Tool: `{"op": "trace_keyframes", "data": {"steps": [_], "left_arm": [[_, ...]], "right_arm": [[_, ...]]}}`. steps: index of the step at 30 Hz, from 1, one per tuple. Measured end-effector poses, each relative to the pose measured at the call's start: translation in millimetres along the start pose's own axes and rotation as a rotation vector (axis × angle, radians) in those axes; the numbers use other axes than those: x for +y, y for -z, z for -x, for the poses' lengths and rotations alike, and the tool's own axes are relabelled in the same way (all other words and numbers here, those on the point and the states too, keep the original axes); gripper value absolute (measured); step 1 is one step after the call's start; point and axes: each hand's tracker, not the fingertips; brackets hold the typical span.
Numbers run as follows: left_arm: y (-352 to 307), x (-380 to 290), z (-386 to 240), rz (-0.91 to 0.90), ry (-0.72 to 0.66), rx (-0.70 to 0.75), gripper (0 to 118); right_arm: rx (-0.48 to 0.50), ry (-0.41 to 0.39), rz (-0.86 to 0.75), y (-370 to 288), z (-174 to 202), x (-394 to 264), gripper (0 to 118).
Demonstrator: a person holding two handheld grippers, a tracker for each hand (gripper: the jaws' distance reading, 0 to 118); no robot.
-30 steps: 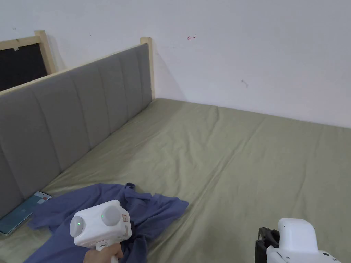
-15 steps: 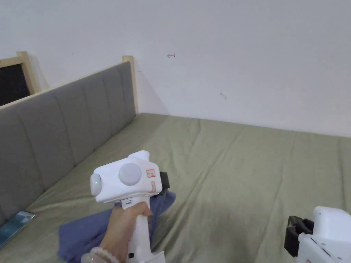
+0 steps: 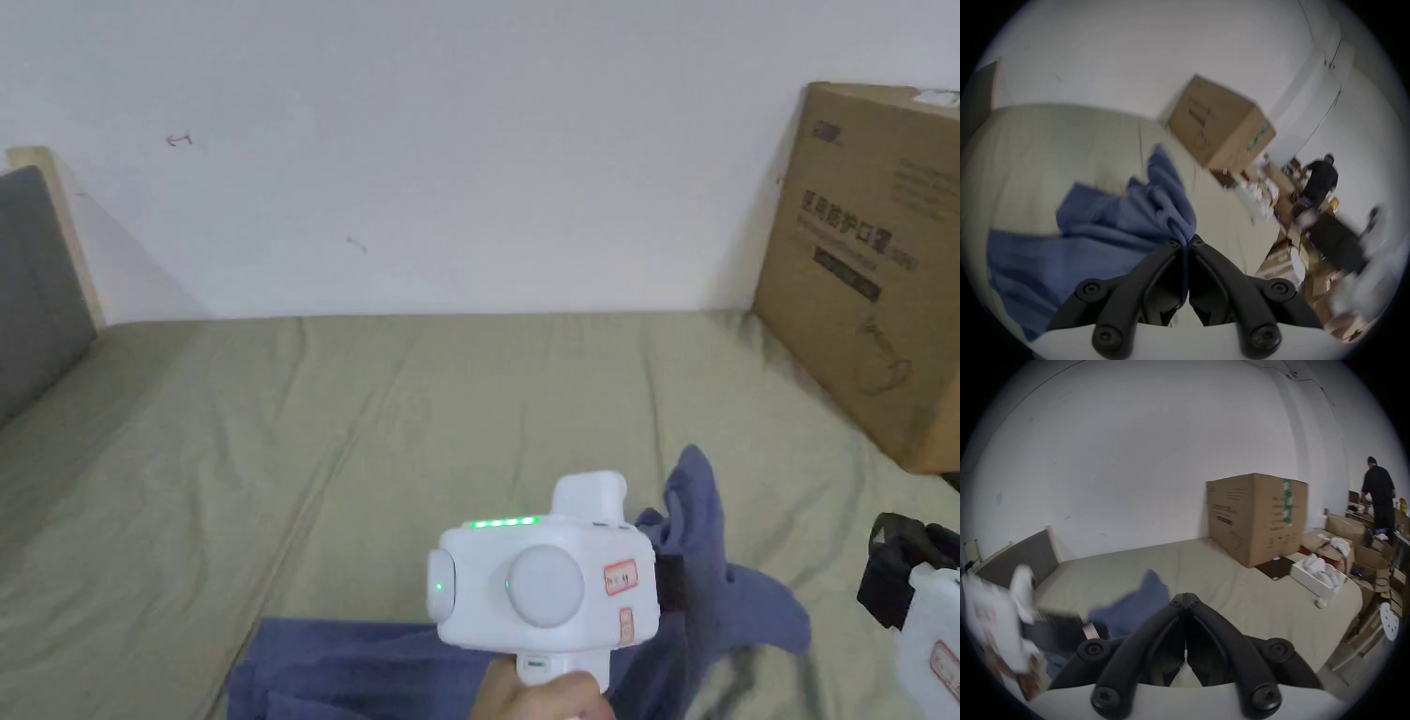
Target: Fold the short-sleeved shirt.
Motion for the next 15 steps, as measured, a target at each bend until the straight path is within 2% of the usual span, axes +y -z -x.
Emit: {"op": "trace_keyframes", "data": {"steps": [2, 4, 7, 8, 9, 11, 12, 15], "left_arm": [[43, -35, 2, 0.112, 0.014, -0.005, 3], [81, -66, 0, 0.249, 0.077, 0.103, 3], [106, -95, 3, 0.321, 0.099, 0.142, 5], [107, -99, 5, 0.306, 0.080, 0.127, 18], [107, -99, 5, 0.314, 0.077, 0.128, 37], [102, -94, 9, 0.334, 0.050, 0.100, 89], [98, -91, 9, 0.330, 0.045, 0.093, 99], [77, -71, 9, 0.232, 0.068, 0.115, 99]], "right_arm": [[-0.028, 0.024, 0.026, 0, -17, -10, 0], [-0.066, 0.033, 0.083, 5, -30, -24, 0], [-0.088, 0.035, 0.136, 9, -42, -43, 0], [-0.091, 0.035, 0.153, 12, -46, -49, 0], [-0.095, 0.034, 0.167, 14, -48, -52, 0], [-0.102, 0.034, 0.187, 18, -49, -57, 0], [-0.100, 0.036, 0.193, 22, -48, -58, 0], [-0.083, 0.036, 0.198, 25, -42, -57, 0]]}}
